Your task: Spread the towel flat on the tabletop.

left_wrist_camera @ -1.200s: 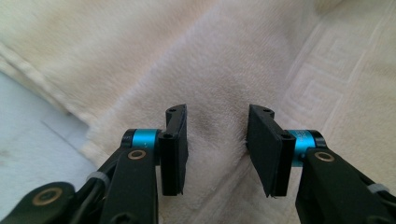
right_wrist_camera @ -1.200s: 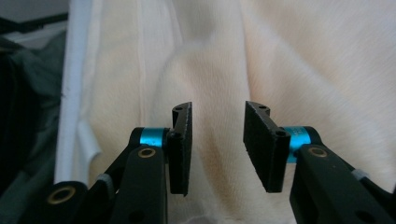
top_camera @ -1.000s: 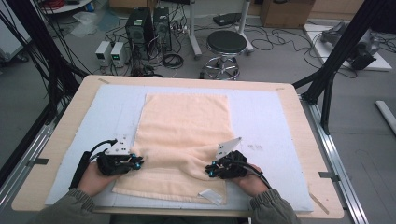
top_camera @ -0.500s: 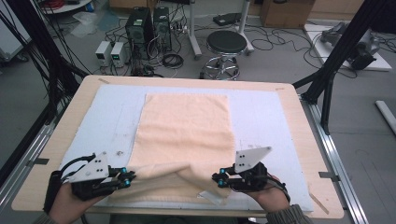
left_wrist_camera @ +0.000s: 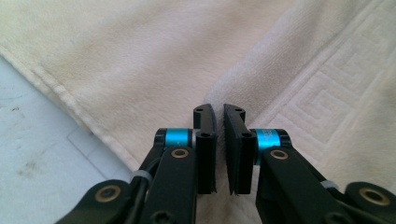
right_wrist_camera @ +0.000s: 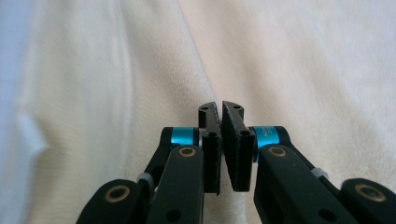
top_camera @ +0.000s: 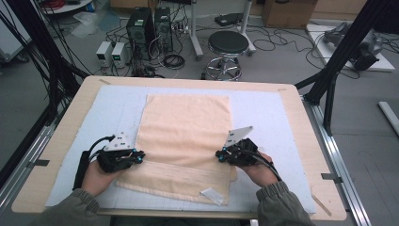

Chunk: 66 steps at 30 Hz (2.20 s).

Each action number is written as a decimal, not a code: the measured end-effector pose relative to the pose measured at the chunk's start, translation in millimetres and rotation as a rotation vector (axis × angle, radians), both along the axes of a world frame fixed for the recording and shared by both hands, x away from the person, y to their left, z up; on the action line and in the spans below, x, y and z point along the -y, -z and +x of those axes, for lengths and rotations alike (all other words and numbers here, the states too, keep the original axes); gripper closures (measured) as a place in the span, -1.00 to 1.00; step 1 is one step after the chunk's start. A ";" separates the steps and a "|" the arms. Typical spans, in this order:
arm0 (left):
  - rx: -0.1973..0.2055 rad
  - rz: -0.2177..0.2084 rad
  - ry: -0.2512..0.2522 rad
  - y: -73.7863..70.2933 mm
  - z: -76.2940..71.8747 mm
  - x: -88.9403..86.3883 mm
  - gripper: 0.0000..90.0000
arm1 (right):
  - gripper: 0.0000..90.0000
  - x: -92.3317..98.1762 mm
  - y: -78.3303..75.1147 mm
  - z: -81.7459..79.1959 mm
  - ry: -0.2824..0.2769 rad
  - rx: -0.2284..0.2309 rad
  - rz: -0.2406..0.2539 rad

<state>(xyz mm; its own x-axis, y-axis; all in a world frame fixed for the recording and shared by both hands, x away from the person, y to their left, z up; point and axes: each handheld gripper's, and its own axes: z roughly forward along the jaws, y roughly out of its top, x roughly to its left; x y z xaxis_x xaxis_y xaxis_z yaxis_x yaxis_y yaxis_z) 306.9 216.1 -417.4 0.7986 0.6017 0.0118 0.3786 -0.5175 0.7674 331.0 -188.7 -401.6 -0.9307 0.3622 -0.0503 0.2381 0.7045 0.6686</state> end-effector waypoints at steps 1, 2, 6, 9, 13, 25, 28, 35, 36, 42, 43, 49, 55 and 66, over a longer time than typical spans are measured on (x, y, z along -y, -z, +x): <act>-0.003 0.004 -0.004 0.1 3.1 0.7 0.76 | 0.89 0.0 4.8 6.1 0.010 -0.020 -0.006; -0.003 0.003 -0.014 -0.7 4.0 1.2 0.62 | 0.82 0.7 7.8 10.2 0.021 -0.030 -0.008; 0.041 0.002 -0.014 -8.1 -3.2 -6.2 0.34 | 0.65 10.0 -3.8 4.4 0.055 0.005 0.061; 0.063 -0.007 -0.012 -14.9 -10.7 -15.6 0.30 | 0.60 16.2 -16.7 -9.7 0.044 0.039 0.108; 0.072 -0.003 0.016 -15.3 -18.6 -21.4 0.29 | 0.43 13.5 -14.9 -29.0 -0.004 0.023 0.121; -0.010 0.076 0.109 10.7 -15.8 -0.6 0.88 | 0.83 -7.0 29.0 -27.6 -0.051 -0.046 0.049; 0.006 0.082 0.102 5.5 -21.4 -0.2 0.93 | 0.88 -7.0 24.9 -30.9 -0.064 -0.037 0.048; 0.056 0.035 0.117 -24.8 -49.5 -7.8 0.94 | 0.88 -0.4 -4.6 -51.3 -0.090 0.008 0.100; 0.061 0.028 0.121 -28.7 -54.3 -8.0 0.94 | 0.88 0.9 -11.3 -57.6 -0.095 0.014 0.105; 0.110 -0.011 0.194 -71.1 -107.2 -6.7 0.94 | 0.88 11.6 -45.8 -96.9 -0.152 0.022 0.198; 0.125 -0.016 0.213 -78.3 -114.9 -6.7 0.93 | 0.86 14.0 -51.5 -104.8 -0.170 0.026 0.216; 0.154 -0.037 0.196 -82.1 -107.6 -4.8 0.53 | 0.60 21.5 -54.0 -104.7 -0.136 0.031 0.258; 0.090 -0.040 0.138 -32.0 -61.1 -0.2 0.34 | 0.42 17.6 -30.8 -72.1 -0.081 0.091 0.107; -0.047 0.034 0.157 19.1 -19.7 10.8 0.49 | 0.73 4.0 30.8 -32.0 -0.072 -0.058 0.011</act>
